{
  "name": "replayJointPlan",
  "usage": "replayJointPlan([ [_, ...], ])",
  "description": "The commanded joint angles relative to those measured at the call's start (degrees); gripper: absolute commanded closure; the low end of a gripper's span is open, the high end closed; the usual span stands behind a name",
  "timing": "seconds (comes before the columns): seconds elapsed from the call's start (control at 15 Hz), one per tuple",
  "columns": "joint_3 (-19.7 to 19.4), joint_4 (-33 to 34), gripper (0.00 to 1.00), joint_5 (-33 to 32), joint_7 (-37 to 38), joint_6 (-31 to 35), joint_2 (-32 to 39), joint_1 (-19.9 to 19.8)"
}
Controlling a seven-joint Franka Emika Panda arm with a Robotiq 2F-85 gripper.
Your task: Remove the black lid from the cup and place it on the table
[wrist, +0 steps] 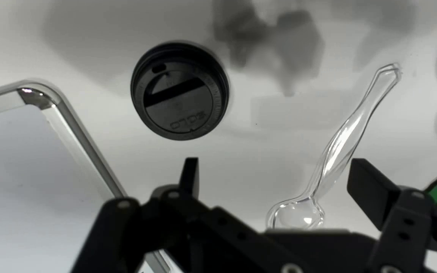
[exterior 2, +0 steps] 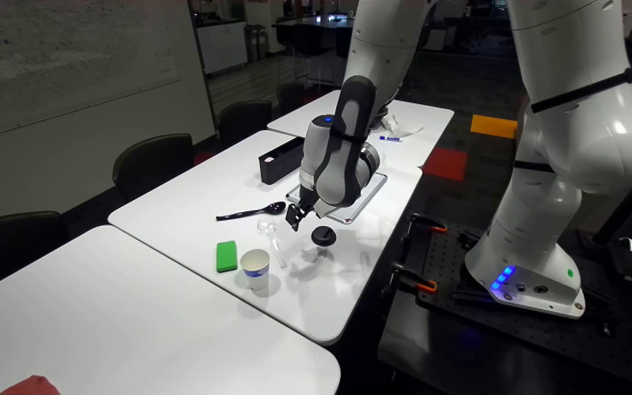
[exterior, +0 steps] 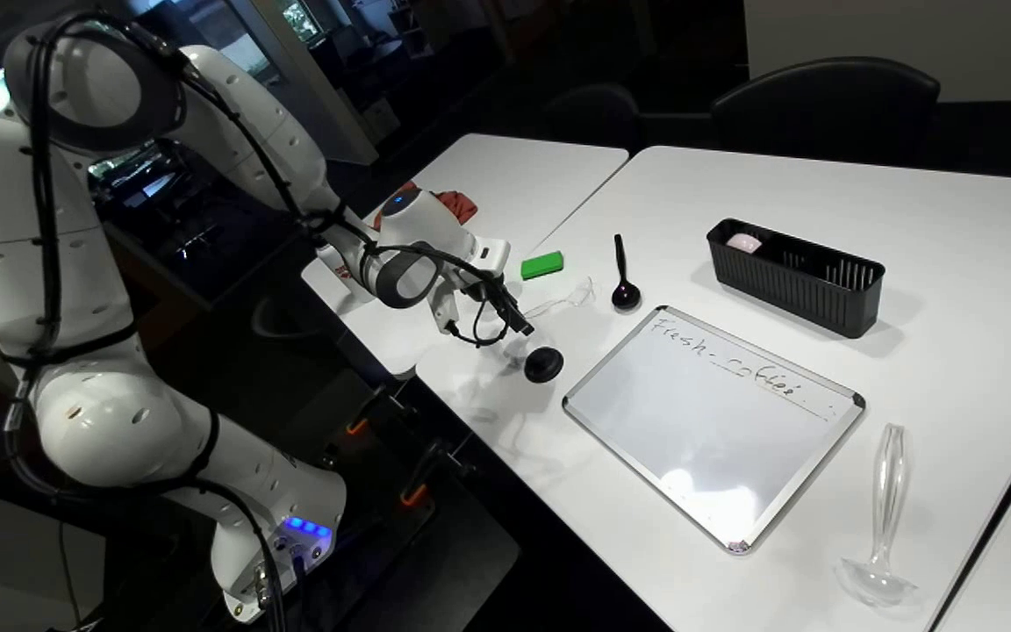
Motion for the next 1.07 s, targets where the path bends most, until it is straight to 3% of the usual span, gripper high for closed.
replayJointPlan([
  [0.0,-7.7,-8.8,0.0,2.0,-1.0,0.8,-12.3,9.0],
  [0.2,-16.1,-10.9,0.0,0.3,-0.5,-1.7,-18.7,16.6],
  [0.47,-26.8,-11.2,0.0,-0.6,-0.5,-2.2,-21.8,25.6],
  [1.0,-39.6,-10.2,0.0,-1.2,0.1,-2.9,-21.5,38.8],
])
